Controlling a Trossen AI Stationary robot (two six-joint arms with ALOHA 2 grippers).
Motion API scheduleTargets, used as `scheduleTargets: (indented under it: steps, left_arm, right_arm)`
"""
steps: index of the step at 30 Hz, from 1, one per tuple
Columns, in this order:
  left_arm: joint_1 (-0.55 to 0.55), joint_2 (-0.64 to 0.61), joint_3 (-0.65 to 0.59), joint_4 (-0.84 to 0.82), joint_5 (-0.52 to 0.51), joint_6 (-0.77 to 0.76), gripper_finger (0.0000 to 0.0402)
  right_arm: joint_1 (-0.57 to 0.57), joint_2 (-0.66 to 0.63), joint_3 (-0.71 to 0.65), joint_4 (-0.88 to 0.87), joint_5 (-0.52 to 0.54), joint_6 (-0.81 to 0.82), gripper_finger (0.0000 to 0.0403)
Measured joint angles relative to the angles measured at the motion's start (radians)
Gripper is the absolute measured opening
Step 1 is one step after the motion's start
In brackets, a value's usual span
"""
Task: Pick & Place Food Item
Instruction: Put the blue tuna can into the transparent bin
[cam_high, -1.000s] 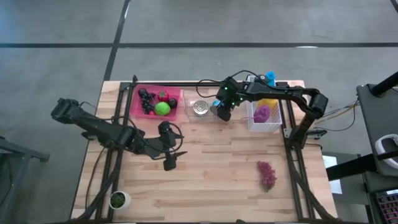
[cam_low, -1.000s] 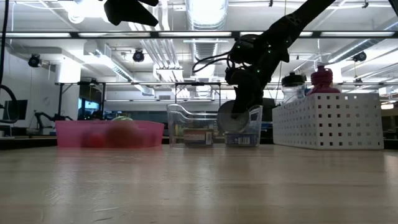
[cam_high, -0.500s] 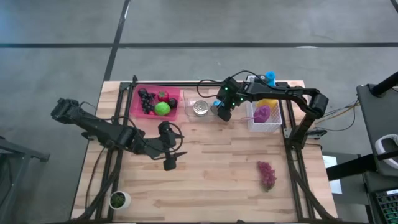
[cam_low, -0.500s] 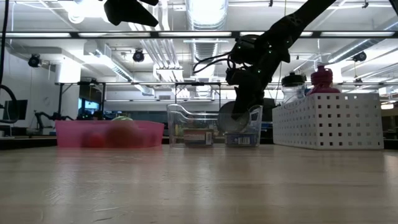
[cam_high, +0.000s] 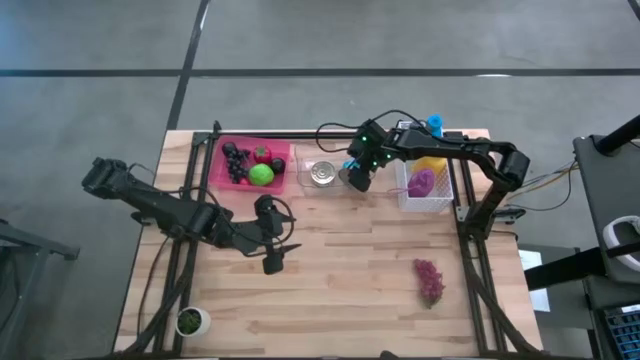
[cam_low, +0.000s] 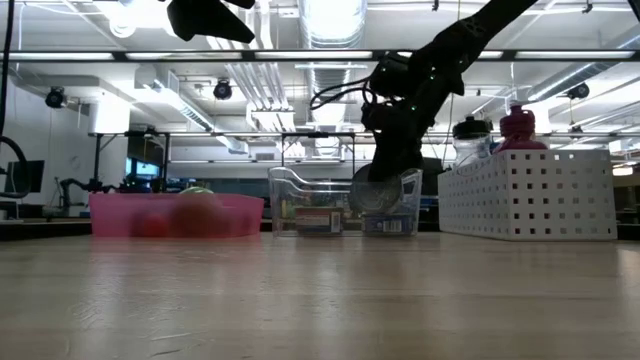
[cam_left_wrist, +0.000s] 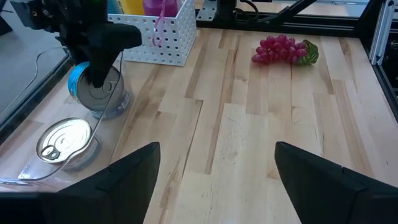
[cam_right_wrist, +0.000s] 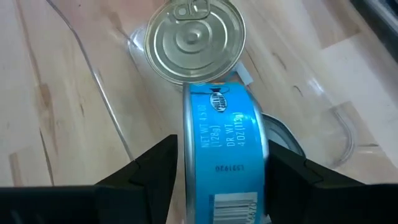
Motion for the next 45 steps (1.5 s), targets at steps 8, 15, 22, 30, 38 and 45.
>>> scheduleTargets:
  steps: [8,15,22,30,38,45]
  left_arm:
    - [0.0,0.0,0.0,0.0,0.0,0.0,0.0306]
    - [0.0,0.0,0.0,0.0,0.0,0.0,0.0299]
    - [0.0,0.0,0.0,0.0,0.0,0.0,0.0304]
    - [0.0,0.0,0.0,0.0,0.0,0.0,0.0316]
    - [0.0,0.0,0.0,0.0,0.0,0.0,0.0324]
    - [0.0,0.0,0.0,0.0,0.0,0.0,0.0319]
  right_arm:
    - [-0.009,-0.003,0.0,-0.004,0.0,-0.002,0.0194]
    - [-0.032,-0.033,0.0,-0.016,0.001,0.0,0.0194]
    - [-0.033,-0.088,0.0,-0.014,0.001,0.0,0.0194]
    - [-0.026,-0.124,0.0,-0.013,-0.001,0.015,0.0194]
    - [0.05,-0.124,0.0,-0.013,-0.012,0.008,0.0194]
    - [0.092,-0.117,0.0,-0.007,-0.009,0.002,0.0194]
